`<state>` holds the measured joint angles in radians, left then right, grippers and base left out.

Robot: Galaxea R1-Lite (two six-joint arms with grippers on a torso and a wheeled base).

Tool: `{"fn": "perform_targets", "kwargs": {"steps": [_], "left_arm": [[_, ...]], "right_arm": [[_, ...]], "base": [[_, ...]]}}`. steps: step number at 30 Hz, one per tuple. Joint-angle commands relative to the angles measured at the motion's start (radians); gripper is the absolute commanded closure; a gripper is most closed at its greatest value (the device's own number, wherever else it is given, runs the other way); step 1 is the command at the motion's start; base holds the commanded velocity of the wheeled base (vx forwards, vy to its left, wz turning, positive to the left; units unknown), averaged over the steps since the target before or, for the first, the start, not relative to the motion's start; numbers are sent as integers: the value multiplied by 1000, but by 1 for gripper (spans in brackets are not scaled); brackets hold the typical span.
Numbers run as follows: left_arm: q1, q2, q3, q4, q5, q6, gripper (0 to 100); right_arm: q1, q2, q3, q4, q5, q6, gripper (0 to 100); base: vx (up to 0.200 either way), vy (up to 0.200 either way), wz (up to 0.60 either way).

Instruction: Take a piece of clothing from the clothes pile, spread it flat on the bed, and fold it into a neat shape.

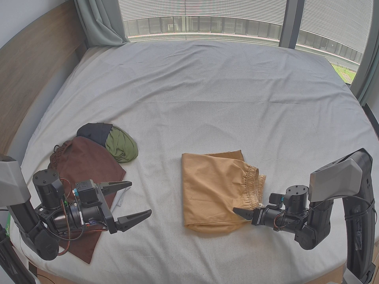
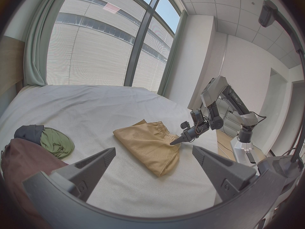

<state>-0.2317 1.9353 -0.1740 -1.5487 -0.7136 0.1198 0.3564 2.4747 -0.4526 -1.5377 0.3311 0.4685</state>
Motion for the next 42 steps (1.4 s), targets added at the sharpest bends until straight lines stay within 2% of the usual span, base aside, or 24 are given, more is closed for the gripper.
{"fn": "perform_targets", "kwargs": {"steps": [1,22,33,42], "left_arm": [[0,-1,1,-1,0,0,0],[-3,-4,18,-1,-1,1,0],[-1,-4,25,-1,0,3,0],[0,-22,21,-1,2,4,0]], "right_arm": [[1,-28,6,-4,0,-1,100],[24,-65,6,-9,2,1,100],[47,-186,6,-7,8,5,100],[79,-261,-28,-6,28,42,100]], "base": [[0,0,0],[0,0,0],[0,0,0],[0,0,0]]}}
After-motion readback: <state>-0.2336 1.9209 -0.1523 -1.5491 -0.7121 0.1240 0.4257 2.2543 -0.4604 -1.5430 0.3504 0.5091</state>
